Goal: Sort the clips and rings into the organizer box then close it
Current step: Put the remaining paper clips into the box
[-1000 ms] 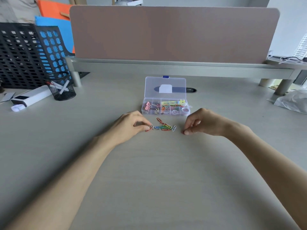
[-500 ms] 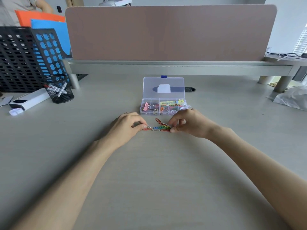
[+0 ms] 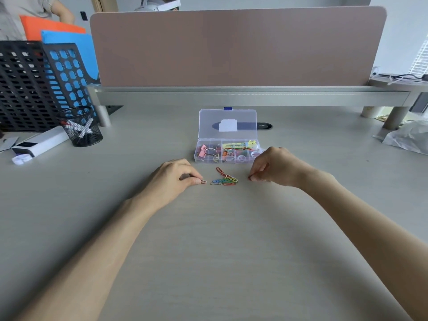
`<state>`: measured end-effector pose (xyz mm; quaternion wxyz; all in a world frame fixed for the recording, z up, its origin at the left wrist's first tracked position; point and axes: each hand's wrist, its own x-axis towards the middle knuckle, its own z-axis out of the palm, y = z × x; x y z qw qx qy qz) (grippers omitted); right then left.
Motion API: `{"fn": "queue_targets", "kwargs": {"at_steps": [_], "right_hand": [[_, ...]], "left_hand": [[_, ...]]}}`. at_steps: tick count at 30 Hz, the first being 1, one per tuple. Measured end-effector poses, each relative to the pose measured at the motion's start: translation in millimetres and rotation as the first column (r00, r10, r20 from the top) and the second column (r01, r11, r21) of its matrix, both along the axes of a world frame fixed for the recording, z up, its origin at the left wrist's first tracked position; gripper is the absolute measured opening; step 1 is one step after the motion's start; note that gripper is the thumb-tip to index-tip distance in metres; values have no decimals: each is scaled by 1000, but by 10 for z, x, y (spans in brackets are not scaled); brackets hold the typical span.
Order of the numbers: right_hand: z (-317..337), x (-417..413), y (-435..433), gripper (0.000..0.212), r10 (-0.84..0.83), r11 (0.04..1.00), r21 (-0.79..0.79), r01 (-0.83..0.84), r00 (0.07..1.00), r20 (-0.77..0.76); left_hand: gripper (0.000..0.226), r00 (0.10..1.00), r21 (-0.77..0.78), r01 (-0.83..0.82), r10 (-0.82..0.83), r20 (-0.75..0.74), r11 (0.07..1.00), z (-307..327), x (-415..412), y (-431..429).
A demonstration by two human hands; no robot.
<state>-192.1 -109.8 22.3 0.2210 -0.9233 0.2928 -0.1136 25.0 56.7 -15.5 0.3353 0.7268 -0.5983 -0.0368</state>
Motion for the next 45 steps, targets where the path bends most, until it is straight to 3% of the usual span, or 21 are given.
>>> {"fn": "queue_targets", "kwargs": {"at_steps": [4, 10, 14, 22, 25, 30, 37, 45], "right_hand": [[-122, 83, 28, 9, -60, 994, -90, 66, 996, 67], [-219, 271, 176, 13, 8, 989, -148, 7, 995, 102], [-174, 263, 199, 20, 78, 997, -36, -75, 993, 87], [-150, 255, 215, 12, 93, 996, 3, -94, 993, 77], [-158, 257, 212, 12, 102, 995, -1, -102, 990, 102], [-170, 270, 225, 14, 119, 991, -76, -112, 988, 94], [-195, 265, 229, 15, 120, 986, -132, -107, 989, 92], [-227, 271, 216, 9, 133, 978, -177, -115, 986, 96]], "left_hand": [[9, 996, 29, 63, -61, -58, 998, 53, -8, 23], [7, 977, 60, 179, -170, -130, 982, 105, -65, 13], [6, 985, 44, 118, -111, -132, 992, 53, -92, -106], [61, 997, 301, 74, -67, -32, 951, 195, -41, -413], [50, 993, 326, 116, -120, -6, 938, 203, -83, -464], [23, 987, 236, 157, -151, -47, 959, 189, -110, -477], [15, 984, 160, 180, -179, -24, 970, 192, -168, -450], [17, 967, 158, 216, -233, 104, 964, 158, -205, -490]]}}
